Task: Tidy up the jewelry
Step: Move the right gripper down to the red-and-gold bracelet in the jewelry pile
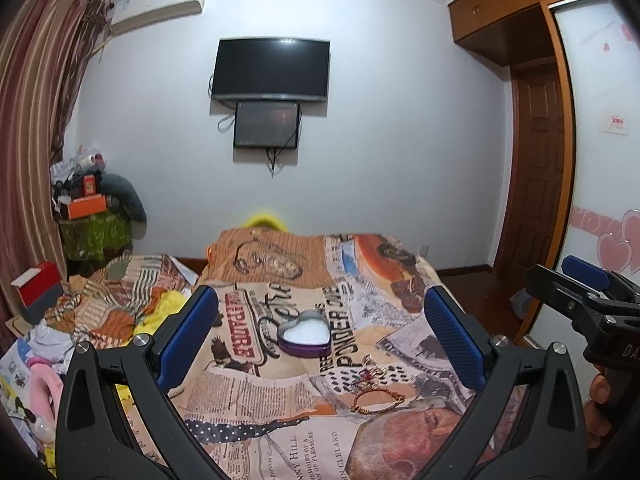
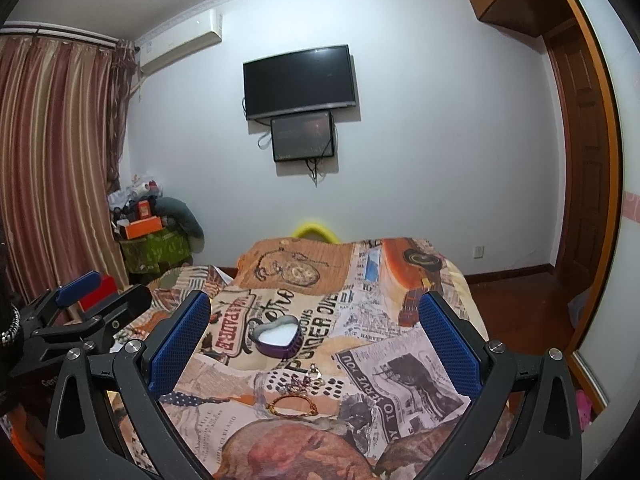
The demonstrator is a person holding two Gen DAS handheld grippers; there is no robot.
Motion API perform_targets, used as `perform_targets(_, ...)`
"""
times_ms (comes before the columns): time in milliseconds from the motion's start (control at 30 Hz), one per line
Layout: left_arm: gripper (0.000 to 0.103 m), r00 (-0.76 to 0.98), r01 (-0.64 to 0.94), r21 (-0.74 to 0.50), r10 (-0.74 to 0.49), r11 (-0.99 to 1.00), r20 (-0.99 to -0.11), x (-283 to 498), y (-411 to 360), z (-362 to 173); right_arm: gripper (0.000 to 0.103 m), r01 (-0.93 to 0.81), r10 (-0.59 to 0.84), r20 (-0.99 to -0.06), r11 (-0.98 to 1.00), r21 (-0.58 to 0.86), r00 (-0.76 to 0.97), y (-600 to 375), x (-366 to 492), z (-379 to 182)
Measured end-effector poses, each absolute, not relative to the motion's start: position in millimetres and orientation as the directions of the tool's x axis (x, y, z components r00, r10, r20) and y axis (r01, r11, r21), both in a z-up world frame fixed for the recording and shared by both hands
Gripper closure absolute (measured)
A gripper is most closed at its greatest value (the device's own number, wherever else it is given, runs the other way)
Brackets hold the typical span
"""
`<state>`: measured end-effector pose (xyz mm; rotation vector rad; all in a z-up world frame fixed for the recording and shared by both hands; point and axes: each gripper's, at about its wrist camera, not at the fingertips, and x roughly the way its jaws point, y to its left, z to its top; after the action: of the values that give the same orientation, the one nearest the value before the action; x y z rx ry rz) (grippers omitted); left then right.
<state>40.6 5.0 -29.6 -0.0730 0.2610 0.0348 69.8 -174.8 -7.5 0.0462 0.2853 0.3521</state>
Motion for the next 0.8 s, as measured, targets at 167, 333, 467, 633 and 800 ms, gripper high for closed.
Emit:
perform_targets(167,0.000,0.933,-0.070,-0.087,0.034,0.994,-0.358,74,15,-55,0.000,-0.297,0.309,-0.351,0.951,0.088,0.884,-178,99,-31)
perform_targets(333,0.003,0.877,-0.107,-0.099,0.047,0.989,-0.478,111,25,-91,0.000,-0.266,0.277,-0.459,0.960,0.090,0.844,-184,130,-63)
perform_targets(467,0.015,0.825,-0.107,-0.104,0.030,0.989,-0.564,136,26,-120,0.000,-0.258,0.258,-0.534,0.963,0.075,0.805,-184,148,-82)
perform_targets(633,0.024,0.766,-0.074,-0.111,-0.015,0.991,-0.642,159,21,-152,0.008,-0.282,0.278,-0.604,0.955,0.091,0.747,-182,165,-103)
perform_targets(800,0.040,0.714,-0.028,-0.130,-0.071,0.991,-0.697,175,15,-177,0.024,-0.320,0.311,-0.658,0.941,0.111,0.686,-176,180,-124)
